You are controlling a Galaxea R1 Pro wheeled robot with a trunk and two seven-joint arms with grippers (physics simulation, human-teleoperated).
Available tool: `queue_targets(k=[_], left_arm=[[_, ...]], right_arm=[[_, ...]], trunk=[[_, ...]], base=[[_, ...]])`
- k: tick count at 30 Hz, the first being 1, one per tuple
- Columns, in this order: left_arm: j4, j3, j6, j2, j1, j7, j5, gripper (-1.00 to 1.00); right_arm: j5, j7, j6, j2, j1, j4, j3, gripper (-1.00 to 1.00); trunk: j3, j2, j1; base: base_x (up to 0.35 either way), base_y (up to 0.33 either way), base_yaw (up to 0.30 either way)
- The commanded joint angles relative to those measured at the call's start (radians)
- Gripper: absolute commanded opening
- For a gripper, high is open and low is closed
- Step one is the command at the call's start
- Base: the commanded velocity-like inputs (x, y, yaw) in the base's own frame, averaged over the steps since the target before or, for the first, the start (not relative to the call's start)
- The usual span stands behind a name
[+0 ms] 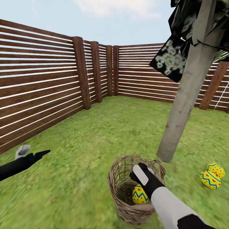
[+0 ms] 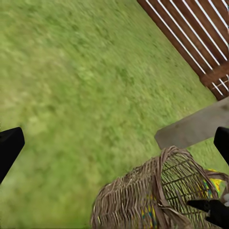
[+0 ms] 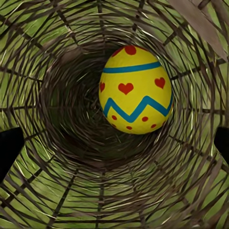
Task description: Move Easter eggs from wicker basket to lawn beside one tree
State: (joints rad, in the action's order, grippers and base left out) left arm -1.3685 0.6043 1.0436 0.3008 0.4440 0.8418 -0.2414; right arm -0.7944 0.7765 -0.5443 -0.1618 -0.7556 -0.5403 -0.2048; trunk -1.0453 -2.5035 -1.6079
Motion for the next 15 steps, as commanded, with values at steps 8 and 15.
queue_targets(k=[8, 15], left_arm=[[0.000, 0.001, 0.004, 0.000, 0.001, 0.007, 0.004, 1.00], [0.000, 0.001, 0.004, 0.000, 0.001, 0.007, 0.004, 1.00]], right_arm=[[-0.005, 0.000, 0.002, 0.001, -0.001, -0.003, -0.007, 1.00], [-0.005, 0.000, 0.003, 0.001, -0.001, -0.003, -0.007, 1.00]], trunk=[[-0.032, -0.002, -0.003], [-0.059, -0.004, -0.006]], base=[[0.000, 0.000, 0.000], [0.000, 0.000, 0.000]])
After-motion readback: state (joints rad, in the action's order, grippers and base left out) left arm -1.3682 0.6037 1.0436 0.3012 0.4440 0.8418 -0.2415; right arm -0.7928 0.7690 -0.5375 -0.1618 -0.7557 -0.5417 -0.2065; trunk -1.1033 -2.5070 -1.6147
